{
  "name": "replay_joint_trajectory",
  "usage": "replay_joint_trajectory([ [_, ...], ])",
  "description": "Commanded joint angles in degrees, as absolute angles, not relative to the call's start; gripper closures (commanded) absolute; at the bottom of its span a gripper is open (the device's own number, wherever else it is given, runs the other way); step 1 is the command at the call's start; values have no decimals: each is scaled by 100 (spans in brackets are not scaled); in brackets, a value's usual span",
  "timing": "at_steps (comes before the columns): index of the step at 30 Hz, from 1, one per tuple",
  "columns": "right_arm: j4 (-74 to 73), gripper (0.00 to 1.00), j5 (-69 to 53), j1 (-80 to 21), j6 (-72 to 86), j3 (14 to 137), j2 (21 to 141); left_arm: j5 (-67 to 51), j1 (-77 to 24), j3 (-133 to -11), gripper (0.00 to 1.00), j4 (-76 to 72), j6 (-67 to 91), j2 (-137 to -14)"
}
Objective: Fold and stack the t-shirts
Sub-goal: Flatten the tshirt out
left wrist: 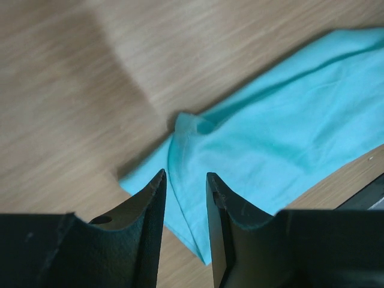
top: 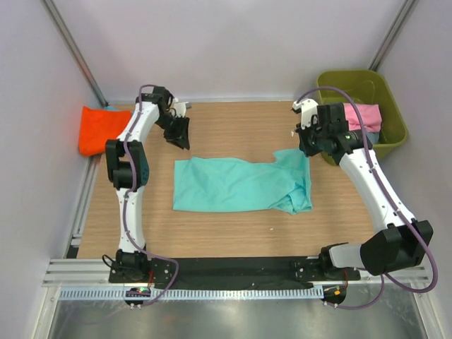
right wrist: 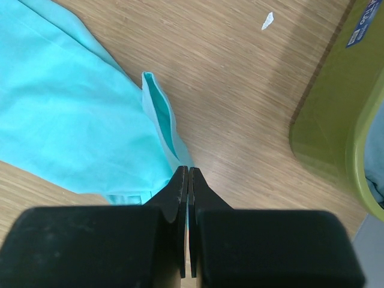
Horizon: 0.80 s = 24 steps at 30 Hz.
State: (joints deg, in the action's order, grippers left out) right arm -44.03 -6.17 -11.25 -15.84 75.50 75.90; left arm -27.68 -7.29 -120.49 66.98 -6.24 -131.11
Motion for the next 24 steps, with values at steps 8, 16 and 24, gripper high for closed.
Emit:
replay_joint_trajectory([
  [8,-4210,98,-642,-1116,-1468,7444,7480,-4289,-721,-13412,66,6961,-835,-14580],
  [16,-4148,98,-562,-1116,-1459,7260,7313,-4825,-510,-12692,69,7066,-879,-14326],
  [24,-4175,99,-519,-1107,-1468,7277,7269,-4869,-414,-12823,69,7137,-905,-14414],
])
